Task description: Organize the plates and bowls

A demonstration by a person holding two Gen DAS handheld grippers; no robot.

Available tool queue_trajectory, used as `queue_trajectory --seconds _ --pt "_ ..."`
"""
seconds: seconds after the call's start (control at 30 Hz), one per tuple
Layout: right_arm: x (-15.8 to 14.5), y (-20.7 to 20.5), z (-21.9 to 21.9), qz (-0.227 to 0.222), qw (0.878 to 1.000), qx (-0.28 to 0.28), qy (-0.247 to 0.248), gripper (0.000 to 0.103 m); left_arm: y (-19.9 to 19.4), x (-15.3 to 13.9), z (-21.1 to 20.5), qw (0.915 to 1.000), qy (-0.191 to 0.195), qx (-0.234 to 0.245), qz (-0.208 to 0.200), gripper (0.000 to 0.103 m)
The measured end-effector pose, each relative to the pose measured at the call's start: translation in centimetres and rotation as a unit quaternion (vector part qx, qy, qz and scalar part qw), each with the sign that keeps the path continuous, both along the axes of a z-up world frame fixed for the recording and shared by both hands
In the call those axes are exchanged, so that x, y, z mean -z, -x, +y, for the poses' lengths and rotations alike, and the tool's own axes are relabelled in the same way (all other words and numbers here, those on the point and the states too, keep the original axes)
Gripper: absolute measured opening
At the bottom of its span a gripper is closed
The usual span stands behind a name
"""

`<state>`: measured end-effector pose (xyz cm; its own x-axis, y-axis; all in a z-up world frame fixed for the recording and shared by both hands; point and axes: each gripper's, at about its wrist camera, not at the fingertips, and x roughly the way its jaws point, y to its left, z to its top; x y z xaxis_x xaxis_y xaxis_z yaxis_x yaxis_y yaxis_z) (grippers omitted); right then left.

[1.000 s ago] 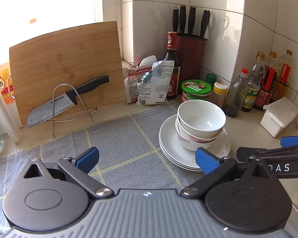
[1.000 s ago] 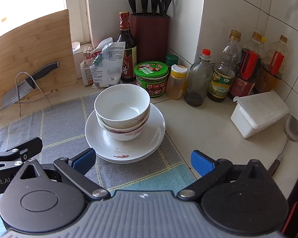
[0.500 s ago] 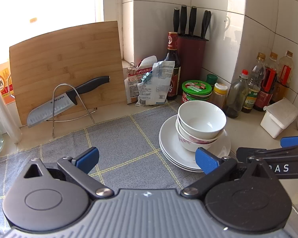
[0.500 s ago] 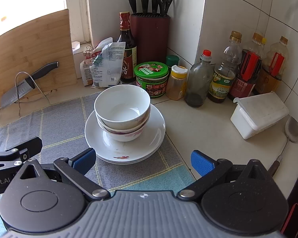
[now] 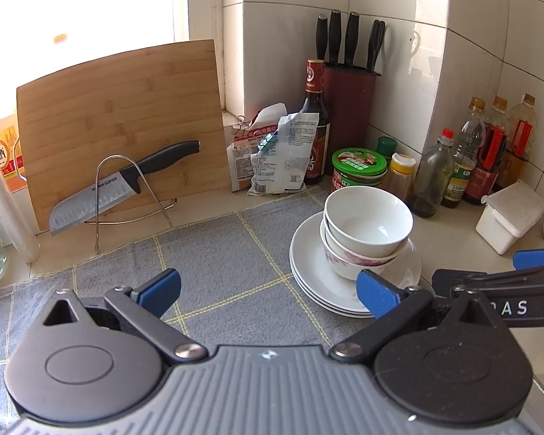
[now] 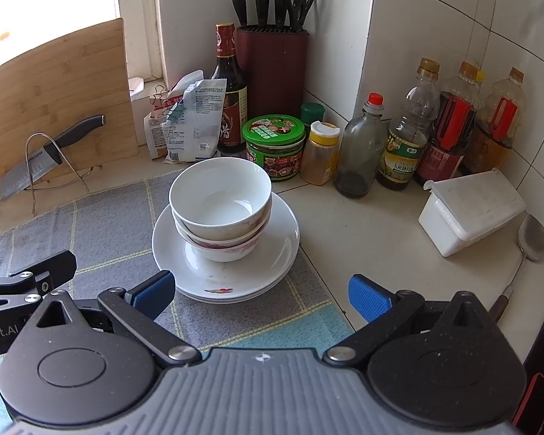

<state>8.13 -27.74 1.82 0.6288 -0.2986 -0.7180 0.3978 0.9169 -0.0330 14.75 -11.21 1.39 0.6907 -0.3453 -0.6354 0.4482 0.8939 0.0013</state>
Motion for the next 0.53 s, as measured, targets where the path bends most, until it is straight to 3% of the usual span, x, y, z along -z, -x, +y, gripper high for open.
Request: queue_trajectory --seconds 0.53 --pt "-0.02 -0.27 -0.21 0.003 1.000 -0.002 0.001 0.103 -0.06 0.01 -0.46 1.0000 0.003 -0.006 0.002 0.102"
